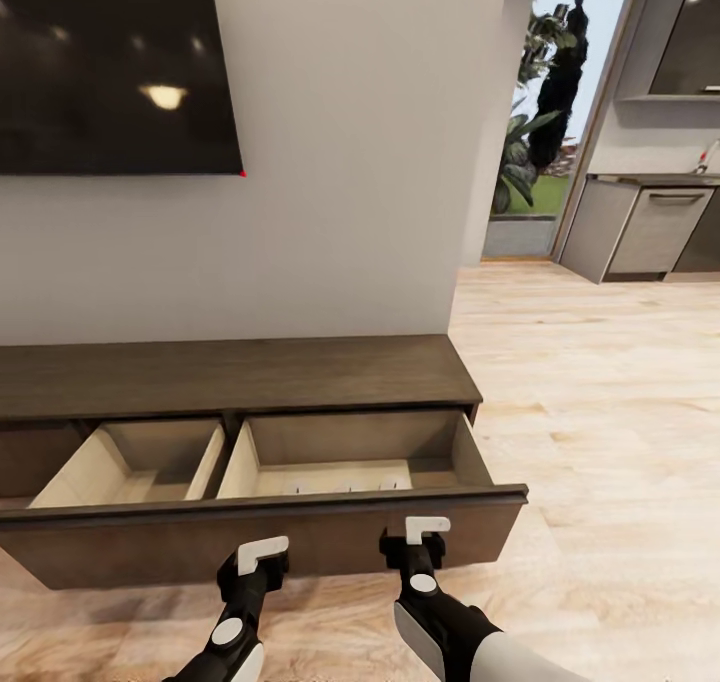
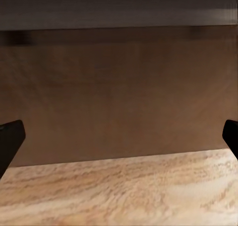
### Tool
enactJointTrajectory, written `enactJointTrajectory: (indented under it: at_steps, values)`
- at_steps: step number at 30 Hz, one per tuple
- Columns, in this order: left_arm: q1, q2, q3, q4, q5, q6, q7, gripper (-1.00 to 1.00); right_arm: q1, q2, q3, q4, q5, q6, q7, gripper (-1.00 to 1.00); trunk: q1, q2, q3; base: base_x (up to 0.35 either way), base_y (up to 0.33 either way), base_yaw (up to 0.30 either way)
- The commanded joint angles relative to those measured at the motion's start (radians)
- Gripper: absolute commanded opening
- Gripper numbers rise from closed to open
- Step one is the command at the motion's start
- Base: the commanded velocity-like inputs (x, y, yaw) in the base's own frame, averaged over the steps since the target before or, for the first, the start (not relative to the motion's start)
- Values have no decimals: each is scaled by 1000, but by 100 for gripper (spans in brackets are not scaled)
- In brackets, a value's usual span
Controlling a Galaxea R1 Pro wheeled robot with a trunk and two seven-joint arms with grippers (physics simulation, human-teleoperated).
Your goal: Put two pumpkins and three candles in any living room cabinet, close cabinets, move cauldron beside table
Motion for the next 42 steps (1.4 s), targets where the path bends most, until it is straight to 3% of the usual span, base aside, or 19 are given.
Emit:
enactJointTrajectory:
  at_steps: [1, 11, 23, 42]
  values:
    - [-1, 1, -6, 0, 10, -7, 6, 100, -1, 0, 8, 1, -10, -7, -4, 100, 4, -8, -4, 0, 0, 0]
    - [-1, 1, -6, 1, 10, -7, 6, 100, -1, 0, 8, 1, -10, -6, -4, 100, 39, -72, -36, 0, 0, 0]
    - [-1, 1, -4, 2, 11, -6, 6, 100, -1, 0, 8, 1, -10, -6, -4, 100, 39, -72, -36, 16, 0, 0]
    - [-1, 1, -3, 2, 12, -7, 6, 100, -1, 0, 8, 1, -10, -7, -4, 100, 39, -72, -36, 227, 0, 0]
